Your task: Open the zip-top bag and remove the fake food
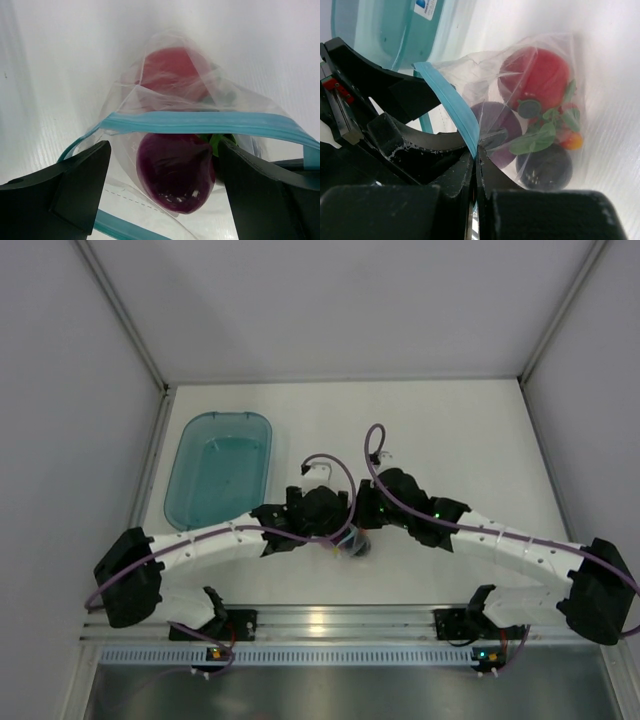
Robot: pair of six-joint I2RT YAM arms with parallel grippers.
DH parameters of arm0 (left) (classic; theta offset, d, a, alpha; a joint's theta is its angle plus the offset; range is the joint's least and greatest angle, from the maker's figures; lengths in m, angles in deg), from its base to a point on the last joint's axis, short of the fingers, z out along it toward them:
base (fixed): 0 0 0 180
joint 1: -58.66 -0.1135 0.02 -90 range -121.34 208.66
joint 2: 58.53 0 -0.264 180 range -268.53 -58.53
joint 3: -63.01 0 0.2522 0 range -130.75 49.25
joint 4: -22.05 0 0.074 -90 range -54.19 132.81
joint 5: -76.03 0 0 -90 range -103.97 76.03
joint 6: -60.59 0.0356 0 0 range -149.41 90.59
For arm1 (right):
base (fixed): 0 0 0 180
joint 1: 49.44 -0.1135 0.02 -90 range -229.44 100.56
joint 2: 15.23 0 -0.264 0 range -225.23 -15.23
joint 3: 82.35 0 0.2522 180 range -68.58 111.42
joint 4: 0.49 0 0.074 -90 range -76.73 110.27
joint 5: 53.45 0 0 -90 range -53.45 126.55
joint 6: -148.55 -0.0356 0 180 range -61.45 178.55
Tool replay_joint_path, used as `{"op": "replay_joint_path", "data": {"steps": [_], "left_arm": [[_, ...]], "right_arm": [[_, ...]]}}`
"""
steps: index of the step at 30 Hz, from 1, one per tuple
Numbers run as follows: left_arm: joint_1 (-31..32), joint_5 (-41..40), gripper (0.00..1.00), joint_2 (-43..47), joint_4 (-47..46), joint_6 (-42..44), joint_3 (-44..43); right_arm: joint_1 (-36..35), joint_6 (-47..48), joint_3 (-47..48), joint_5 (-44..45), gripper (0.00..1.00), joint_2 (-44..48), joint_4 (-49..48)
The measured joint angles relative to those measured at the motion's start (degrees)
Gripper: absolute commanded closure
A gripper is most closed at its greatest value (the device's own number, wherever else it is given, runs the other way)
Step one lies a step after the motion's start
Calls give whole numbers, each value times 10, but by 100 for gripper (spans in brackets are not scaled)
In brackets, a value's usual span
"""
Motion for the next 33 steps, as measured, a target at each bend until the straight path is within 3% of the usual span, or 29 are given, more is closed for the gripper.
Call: {"op": "replay_joint_path", "data": {"steps": [14,22,28,33], "left_arm": [[0,124,2,-130,-12,16,-30],[2,161,18,-185,-34,10,-48],[7,170,56,-199,-57,5,-54],[8,161,77,-173,-86,-2,-31]], "right_arm": [[0,-3,-49,31,100,6,54],[1,3,-72,55,100,14,60],[1,16,-76,66,100,22,60],[1,31,-74,74,100,37,61]]}}
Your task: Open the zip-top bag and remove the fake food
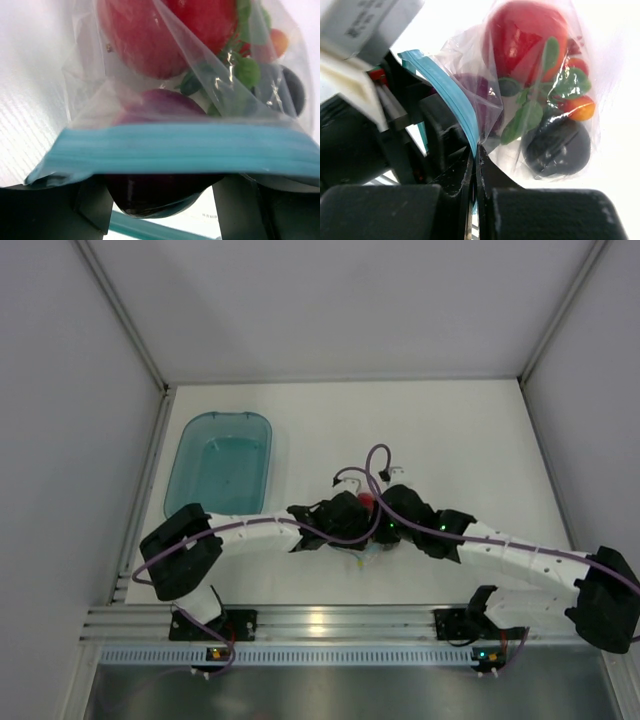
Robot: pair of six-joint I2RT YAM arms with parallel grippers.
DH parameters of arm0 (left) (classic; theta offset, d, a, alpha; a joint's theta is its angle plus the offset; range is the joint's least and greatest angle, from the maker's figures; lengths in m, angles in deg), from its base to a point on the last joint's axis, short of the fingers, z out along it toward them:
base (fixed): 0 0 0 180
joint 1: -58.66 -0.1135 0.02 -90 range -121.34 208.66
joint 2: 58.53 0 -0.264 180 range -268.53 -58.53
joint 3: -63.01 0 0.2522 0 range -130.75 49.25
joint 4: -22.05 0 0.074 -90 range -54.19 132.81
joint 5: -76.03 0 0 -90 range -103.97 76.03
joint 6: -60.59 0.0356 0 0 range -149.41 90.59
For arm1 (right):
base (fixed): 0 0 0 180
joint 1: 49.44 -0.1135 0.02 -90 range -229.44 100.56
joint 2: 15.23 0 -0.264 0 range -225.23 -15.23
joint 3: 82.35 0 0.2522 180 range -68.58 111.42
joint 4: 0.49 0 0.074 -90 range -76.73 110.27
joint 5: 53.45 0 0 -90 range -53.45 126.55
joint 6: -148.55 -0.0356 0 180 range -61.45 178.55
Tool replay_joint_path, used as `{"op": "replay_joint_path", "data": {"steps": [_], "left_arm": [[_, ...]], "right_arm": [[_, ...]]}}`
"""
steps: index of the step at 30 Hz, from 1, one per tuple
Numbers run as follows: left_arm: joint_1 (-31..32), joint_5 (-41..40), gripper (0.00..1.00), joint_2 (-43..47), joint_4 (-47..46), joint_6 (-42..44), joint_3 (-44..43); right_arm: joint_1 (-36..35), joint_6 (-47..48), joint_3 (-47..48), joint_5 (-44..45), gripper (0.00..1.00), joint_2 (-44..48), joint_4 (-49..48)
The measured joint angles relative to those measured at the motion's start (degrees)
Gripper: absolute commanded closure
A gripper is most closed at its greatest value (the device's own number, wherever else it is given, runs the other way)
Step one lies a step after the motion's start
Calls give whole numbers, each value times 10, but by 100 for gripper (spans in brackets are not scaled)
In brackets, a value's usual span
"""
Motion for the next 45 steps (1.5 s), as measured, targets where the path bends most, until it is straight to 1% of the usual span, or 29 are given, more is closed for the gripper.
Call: {"op": "replay_joint_path", "data": {"steps": [1,3,5,6,9,15,19,23,26,28,31,33,36,38,45], "left_arm": [[0,-2,84,10,-6,0,7],[0,-11,88,42,-21,0,25],[0,-20,98,69,-36,1,38],[0,-25,100,83,-47,2,45],[-1,-34,100,122,-81,12,65],[18,23,100,176,-111,44,91],[19,38,100,212,-123,62,102],[19,32,100,271,-127,71,122],[19,8,100,315,-127,72,136],[19,-24,100,344,-125,71,143],[15,-82,100,375,-98,65,143],[5,-123,100,385,-64,59,137],[-30,-158,100,391,-21,58,128],[-73,-161,100,396,0,58,126],[-283,-156,100,395,64,57,116]], "right_arm": [[-1,6,2,0,100,3,1],[-3,17,12,1,100,4,4],[-6,31,28,3,100,5,11],[-7,40,37,4,100,5,18],[-7,68,60,14,100,5,41],[-2,106,123,87,100,-30,52],[1,112,136,130,100,-45,62],[4,112,135,155,100,-50,73],[5,110,134,162,100,-51,73],[7,110,131,165,100,-51,70],[11,106,118,162,100,-51,63],[19,104,108,157,100,-50,59],[26,102,95,151,100,-43,53],[27,101,93,145,100,-38,52],[29,101,93,137,100,-35,51]]}}
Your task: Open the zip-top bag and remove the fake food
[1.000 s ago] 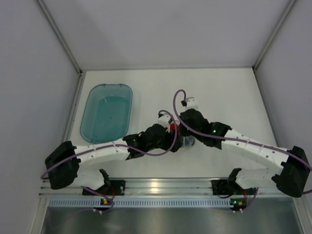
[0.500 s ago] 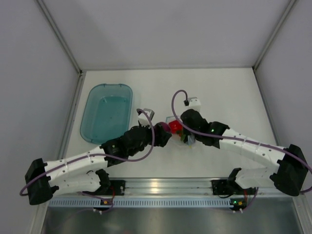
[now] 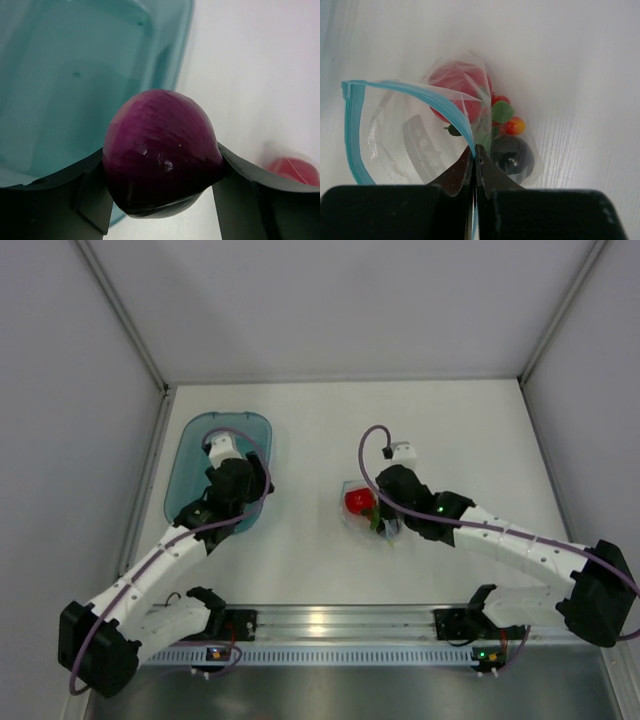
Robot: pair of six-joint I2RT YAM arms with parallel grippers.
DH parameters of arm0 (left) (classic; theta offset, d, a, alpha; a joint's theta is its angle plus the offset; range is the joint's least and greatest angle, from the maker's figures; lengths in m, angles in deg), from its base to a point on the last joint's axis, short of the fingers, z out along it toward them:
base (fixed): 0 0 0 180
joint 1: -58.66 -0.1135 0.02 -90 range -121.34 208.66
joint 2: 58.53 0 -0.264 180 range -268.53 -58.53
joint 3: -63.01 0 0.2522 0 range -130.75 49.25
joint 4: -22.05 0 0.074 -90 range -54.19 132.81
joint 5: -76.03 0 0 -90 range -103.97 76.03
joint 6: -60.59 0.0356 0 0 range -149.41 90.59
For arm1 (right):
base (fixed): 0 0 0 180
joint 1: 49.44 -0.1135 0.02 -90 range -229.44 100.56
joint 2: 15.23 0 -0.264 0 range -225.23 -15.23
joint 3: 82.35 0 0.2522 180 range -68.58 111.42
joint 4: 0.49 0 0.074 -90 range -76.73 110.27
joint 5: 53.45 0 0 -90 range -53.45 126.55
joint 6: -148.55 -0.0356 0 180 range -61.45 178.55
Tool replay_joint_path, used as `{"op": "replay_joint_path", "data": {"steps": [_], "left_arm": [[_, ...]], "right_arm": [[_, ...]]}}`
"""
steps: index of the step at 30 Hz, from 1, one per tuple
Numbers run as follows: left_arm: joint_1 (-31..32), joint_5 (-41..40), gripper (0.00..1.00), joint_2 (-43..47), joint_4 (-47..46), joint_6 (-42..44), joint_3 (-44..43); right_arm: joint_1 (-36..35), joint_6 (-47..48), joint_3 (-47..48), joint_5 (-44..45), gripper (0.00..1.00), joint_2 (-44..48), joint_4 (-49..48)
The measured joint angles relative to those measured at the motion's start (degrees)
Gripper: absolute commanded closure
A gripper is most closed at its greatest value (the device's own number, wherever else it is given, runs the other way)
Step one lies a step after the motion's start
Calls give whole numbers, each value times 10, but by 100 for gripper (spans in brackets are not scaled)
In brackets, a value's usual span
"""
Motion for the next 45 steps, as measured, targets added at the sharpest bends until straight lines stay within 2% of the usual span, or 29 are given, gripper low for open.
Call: {"op": "replay_joint_path", "data": {"steps": [6,9,12,14,17,18,26,30,34,37,40,42,45], "left_arm": [[-118,1,95,-72,21,-2,-16],[-150,4,84,-129,22,-2,-30],[-176,6,58,-184,25,-1,-42],[-186,9,26,-213,26,-1,-49],[-195,16,6,-237,28,0,-54],[-196,19,2,-240,28,0,-55],[-197,52,2,-213,32,2,-57],[-194,125,2,-151,34,3,-57],[-142,175,5,-79,35,0,-60],[-72,197,18,-29,34,-8,-68],[2,207,38,12,34,-22,-82],[44,209,48,30,34,-30,-96],[88,211,54,37,32,-36,-115]], "right_arm": [[0,0,-1,-14,100,10,-9],[0,-2,-1,-24,100,30,-18],[0,-1,-1,-32,100,43,-22],[0,-1,-1,-40,100,45,-22],[1,-1,-1,-55,100,44,-21],[1,-1,0,-59,100,44,-21],[1,-8,16,-80,100,44,-1],[1,-17,40,-90,100,44,9],[1,-26,57,-93,100,44,12],[1,-36,61,-99,100,44,9],[1,-52,61,-108,100,43,9],[1,-66,60,-115,100,41,3],[1,-89,56,-122,100,39,-18]]}}
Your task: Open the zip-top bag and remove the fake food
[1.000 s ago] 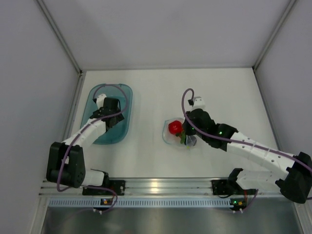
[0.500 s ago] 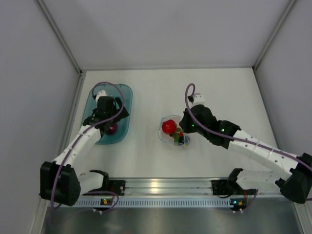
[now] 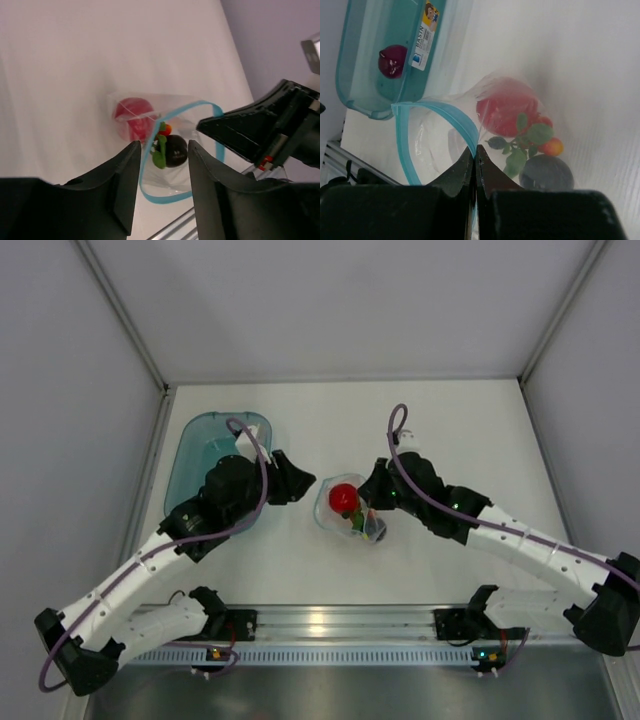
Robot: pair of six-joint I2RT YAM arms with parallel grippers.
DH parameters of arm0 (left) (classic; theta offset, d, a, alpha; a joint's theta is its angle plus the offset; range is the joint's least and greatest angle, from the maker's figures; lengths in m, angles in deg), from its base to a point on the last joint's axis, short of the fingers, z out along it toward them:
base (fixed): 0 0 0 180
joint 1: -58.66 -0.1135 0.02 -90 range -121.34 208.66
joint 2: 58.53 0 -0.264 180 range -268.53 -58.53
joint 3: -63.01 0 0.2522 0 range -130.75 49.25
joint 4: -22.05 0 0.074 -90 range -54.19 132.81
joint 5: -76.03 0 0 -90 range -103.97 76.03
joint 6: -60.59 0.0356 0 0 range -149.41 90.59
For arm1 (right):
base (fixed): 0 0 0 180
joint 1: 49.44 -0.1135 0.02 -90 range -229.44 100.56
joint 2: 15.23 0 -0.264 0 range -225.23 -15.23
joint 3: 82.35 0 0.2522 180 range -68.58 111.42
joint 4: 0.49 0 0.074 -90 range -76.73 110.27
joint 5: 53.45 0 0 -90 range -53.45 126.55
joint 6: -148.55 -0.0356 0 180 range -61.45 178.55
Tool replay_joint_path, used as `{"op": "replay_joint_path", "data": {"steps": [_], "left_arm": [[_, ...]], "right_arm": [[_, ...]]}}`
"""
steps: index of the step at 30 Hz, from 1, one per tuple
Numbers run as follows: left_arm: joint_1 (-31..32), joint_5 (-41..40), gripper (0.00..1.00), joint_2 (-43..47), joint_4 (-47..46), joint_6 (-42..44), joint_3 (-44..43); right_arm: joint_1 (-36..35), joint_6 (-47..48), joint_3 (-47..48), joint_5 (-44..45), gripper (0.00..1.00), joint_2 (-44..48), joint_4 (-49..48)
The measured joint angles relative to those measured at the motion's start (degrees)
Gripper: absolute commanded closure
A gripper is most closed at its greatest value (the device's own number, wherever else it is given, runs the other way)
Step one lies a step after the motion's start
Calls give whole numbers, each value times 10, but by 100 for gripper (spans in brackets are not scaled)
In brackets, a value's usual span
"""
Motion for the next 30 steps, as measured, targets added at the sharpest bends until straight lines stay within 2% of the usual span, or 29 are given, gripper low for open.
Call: {"op": "replay_joint_path", "data": {"steps": [2,3,6,8,9,10,12,13,23,30], "left_arm": [[24,4,58,-4,-5,-9,-8],[32,7,67,-7,-7,-10,-9],[56,18,78,-28,-23,-18,-9],[69,24,81,-46,-38,-21,-9],[78,25,84,-57,-47,-22,-8],[87,27,92,-67,-57,-22,-7],[103,31,94,-89,-84,-20,1],[109,34,99,-98,-96,-18,7],[127,40,100,-186,-218,18,95],[132,35,99,-256,-264,43,101]], "right_arm": [[0,-15,-7,-4,100,-2,-14],[0,-23,-12,-6,100,-4,-23],[0,-44,-28,-8,100,-10,-38],[0,-58,-37,-10,100,-15,-44],[0,-63,-40,-11,100,-17,-48],[0,-70,-43,-12,100,-19,-53],[0,-80,-47,-16,100,-21,-66],[0,-85,-50,-19,100,-22,-73],[5,-106,-68,-34,100,-29,-98],[44,-83,-68,-40,100,-33,-89]]}}
